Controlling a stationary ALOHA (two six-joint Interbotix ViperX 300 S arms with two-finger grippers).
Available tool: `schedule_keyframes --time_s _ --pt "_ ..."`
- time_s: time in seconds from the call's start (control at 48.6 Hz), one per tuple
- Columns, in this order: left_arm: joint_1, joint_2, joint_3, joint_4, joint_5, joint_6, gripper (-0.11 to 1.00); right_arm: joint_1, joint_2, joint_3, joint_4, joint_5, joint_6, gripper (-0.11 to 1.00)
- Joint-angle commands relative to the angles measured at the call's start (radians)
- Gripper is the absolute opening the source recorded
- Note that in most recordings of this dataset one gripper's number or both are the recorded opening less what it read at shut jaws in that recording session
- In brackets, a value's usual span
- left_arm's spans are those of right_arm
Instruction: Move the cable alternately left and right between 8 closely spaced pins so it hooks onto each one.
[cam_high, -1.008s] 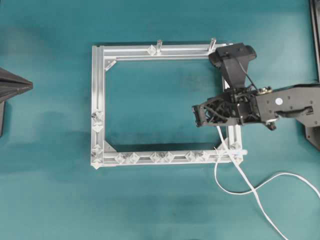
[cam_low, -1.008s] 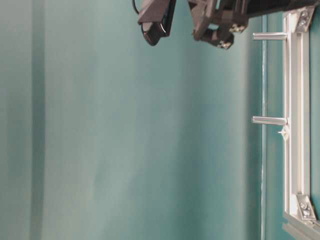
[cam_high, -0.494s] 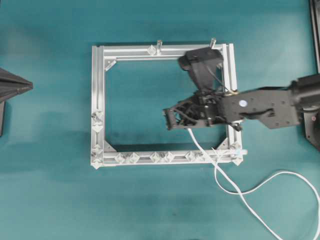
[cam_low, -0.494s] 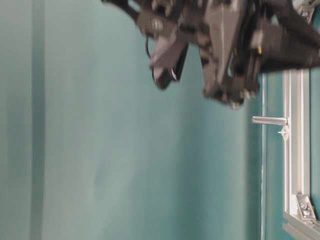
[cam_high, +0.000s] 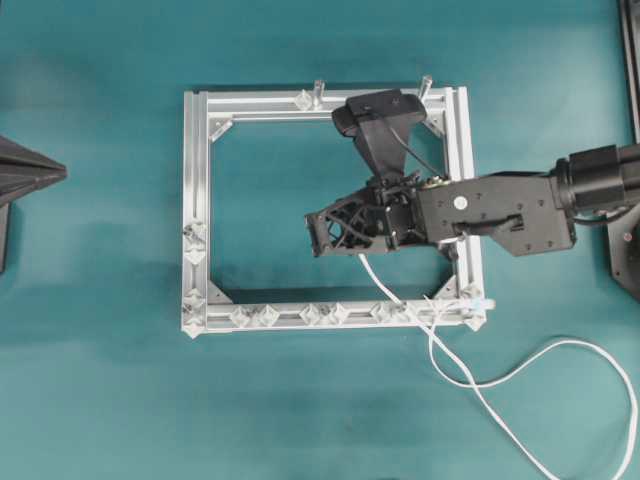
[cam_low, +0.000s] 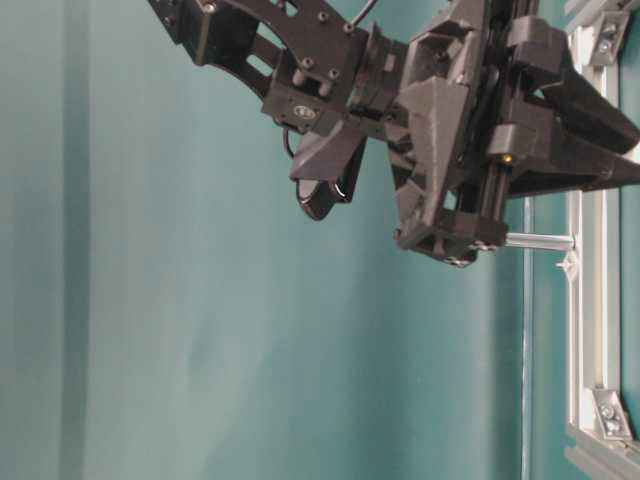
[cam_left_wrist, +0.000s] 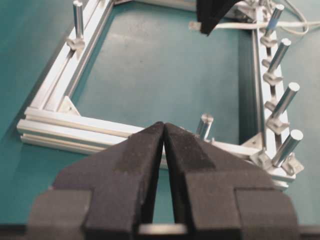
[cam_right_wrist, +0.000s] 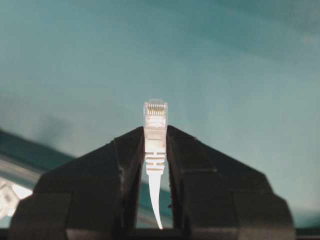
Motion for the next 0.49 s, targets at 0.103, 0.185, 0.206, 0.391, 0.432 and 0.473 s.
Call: schedule_keyframes --time_s 0.103,0.185,0.206,0.391,0.432,0.473 --pt "0.000 0.012 -0.006 0.003 -0.015 -0.003 0.12 0.055 -0.020 -0.025 0.018 0.000 0.044 0.15" --pt "0.000 0.011 -0.008 0.003 -0.015 -0.003 0.12 0.081 -0.021 -0.028 0.021 0.000 0.075 0.16" --pt "0.000 0.011 -0.008 0.003 -0.015 -0.003 0.12 0.086 -0.021 -0.028 0.020 0.000 0.083 0.16" --pt "0.000 0.011 -0.008 0.003 -0.015 -0.003 0.12 0.129 -0.021 -0.037 0.020 0.000 0.147 0.15" --pt "0.000 0.011 -0.008 0.003 -0.015 -0.003 0.12 0.137 -0.020 -0.040 0.021 0.002 0.156 0.16" --pt "0.000 0.011 -0.008 0.003 -0.015 -0.003 0.12 0.146 -0.021 -0.041 0.021 0.005 0.166 0.16"
